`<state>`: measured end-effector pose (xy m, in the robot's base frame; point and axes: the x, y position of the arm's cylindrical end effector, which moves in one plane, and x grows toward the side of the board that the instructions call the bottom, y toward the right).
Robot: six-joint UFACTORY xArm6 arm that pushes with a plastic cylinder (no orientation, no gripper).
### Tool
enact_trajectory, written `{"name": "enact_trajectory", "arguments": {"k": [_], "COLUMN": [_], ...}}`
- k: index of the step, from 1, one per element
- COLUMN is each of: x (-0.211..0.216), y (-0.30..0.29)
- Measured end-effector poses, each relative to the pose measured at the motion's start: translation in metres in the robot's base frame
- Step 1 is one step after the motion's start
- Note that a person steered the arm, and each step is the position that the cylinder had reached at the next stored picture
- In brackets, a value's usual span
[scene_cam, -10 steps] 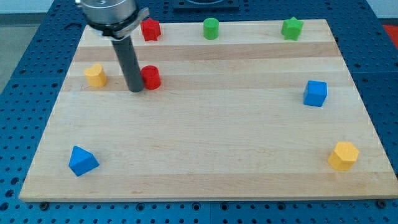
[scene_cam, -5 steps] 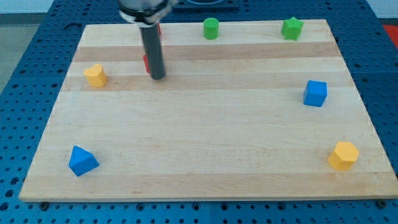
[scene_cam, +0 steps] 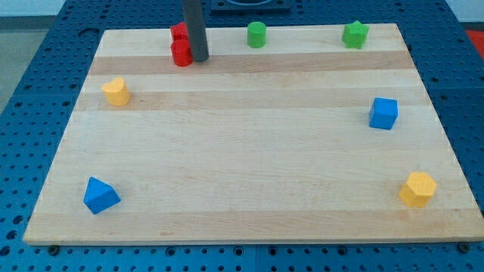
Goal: Push red circle at top left
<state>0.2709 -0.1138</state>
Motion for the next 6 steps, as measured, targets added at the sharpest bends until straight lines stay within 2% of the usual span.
{"name": "enact_trajectory", "arguments": {"k": [1,2,4,5,6], "x": [-0.006,-0.006,0.029,0.035,0.023], "y": [-0.067,-0.107,-0.112,-0.133,-0.128]}}
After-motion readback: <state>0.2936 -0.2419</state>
